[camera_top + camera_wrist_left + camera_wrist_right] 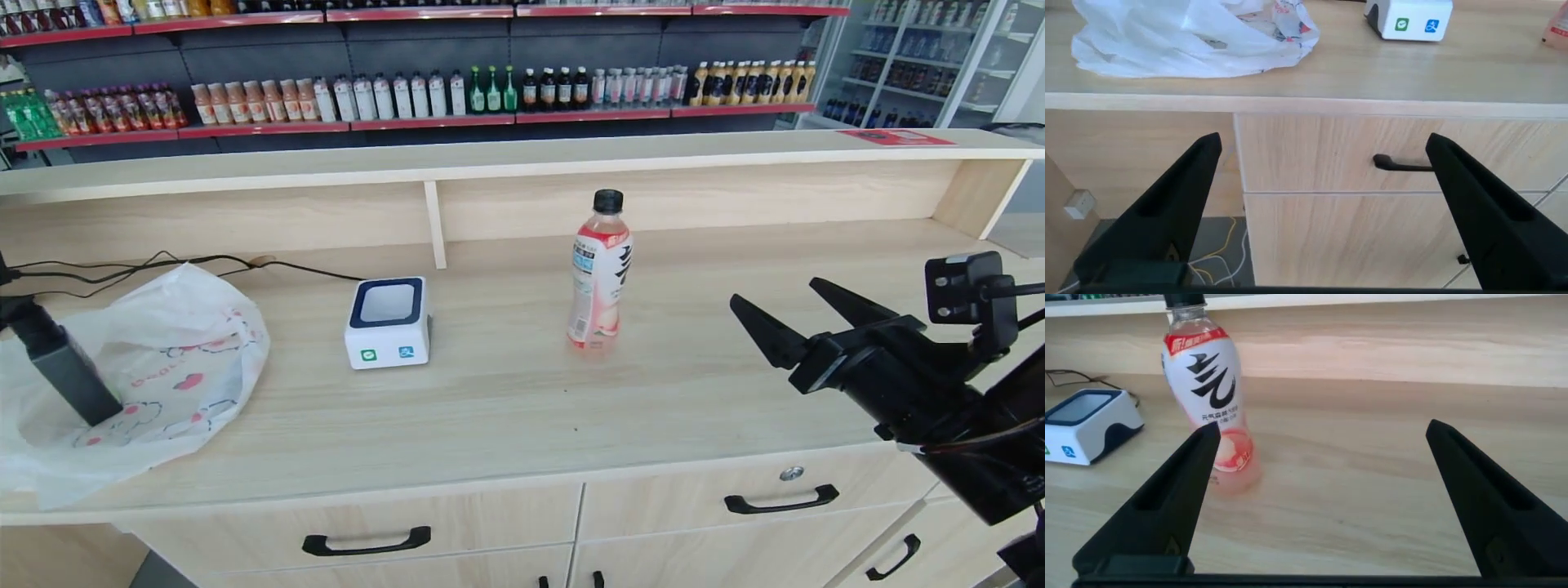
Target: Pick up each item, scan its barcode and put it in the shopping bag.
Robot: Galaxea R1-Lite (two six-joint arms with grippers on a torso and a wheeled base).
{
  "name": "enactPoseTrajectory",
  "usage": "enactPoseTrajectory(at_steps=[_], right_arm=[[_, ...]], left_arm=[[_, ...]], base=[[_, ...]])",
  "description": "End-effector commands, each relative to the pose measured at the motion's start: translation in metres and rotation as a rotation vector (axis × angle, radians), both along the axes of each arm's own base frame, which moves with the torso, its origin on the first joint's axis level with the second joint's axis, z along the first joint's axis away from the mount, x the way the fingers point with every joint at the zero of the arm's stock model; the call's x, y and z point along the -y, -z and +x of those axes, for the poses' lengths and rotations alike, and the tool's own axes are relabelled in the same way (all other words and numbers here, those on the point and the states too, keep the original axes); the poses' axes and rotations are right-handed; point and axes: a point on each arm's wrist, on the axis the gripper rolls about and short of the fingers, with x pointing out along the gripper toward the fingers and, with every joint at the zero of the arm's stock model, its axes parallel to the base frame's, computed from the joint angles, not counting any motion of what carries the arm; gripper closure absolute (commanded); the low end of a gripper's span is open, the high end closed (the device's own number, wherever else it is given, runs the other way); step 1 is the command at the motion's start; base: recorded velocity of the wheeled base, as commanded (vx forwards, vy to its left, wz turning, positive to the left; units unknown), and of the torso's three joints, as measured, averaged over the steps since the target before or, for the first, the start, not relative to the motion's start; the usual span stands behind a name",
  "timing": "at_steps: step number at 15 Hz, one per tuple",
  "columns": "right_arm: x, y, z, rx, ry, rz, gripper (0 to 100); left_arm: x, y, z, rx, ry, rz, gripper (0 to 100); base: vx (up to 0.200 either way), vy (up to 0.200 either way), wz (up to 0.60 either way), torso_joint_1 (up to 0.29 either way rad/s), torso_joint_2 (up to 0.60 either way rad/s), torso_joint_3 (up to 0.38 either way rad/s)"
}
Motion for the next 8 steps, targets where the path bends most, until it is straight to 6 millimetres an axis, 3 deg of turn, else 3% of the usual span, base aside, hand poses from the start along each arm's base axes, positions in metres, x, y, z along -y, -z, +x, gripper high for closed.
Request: enactPoseTrajectory(at_steps=[1, 2, 8], right_arm=[[-0.002, 0.002, 0.001, -0.006, -0.008, -0.004, 0], [-0.003, 0.002, 0.0, -0.006, -0.013, -0.004, 0], [-0.017, 0.002, -0.004, 0.0, -0.067, -0.023, 0]], left_arm=[[0.0, 0.0, 0.0, 0.001, 0.001, -0.001, 0], [0.0, 0.0, 0.0, 0.001, 0.002, 0.001, 0], [0.0, 0.0, 0.0, 0.001, 0.001, 0.001, 0]], base=[[0.2, 0.0, 0.0, 0.017, 0.01, -0.002], [0.2, 0.0, 0.0, 0.007, 0.01, 0.002], [0.0, 0.0, 0.0, 0.0, 0.0, 0.0]])
